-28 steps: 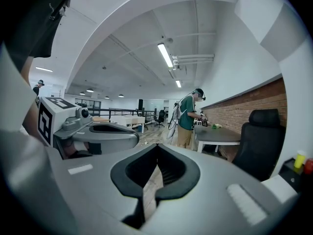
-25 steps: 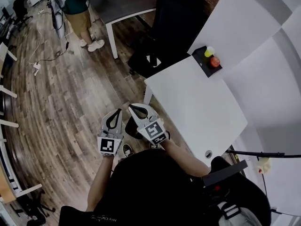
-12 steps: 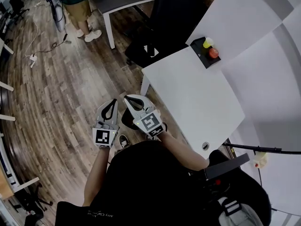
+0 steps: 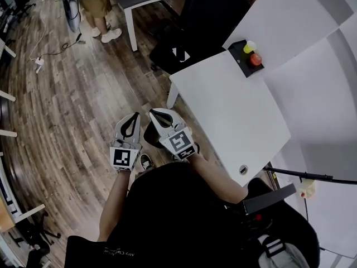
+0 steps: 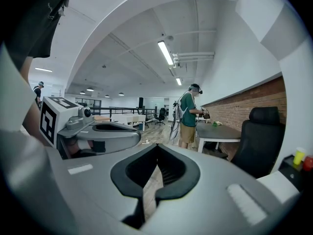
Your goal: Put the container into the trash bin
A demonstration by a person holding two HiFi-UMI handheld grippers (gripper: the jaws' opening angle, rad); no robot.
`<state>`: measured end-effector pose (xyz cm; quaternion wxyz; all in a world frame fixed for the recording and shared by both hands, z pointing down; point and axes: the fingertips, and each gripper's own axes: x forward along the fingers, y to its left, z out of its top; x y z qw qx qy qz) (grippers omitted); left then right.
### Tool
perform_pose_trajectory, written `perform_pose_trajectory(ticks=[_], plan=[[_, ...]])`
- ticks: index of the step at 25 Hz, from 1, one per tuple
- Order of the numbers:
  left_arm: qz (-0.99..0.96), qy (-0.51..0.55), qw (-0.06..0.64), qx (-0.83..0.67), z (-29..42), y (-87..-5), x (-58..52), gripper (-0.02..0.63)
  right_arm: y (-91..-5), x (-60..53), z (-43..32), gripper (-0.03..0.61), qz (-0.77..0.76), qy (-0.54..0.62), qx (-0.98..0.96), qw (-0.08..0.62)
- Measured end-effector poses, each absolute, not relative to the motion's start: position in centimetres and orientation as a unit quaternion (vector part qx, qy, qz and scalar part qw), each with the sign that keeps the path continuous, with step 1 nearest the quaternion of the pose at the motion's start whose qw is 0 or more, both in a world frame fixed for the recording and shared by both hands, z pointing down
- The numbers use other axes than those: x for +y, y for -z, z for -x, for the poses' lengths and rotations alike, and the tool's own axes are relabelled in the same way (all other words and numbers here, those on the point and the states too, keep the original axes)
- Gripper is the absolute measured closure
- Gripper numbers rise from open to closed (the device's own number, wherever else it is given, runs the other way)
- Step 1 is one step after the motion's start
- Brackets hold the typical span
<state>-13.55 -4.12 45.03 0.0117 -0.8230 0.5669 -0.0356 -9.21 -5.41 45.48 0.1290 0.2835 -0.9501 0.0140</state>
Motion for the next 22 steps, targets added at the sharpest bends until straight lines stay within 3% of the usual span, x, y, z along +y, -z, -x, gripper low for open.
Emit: perform_pose_trajectory(ticks=[22], plan=[[0.83, 0.048, 0.004, 0.555, 12.73, -45.34, -4.13, 0.615, -45.64, -5.33, 8.92, 0.563, -0.279, -0.025, -0.951, 0.132]])
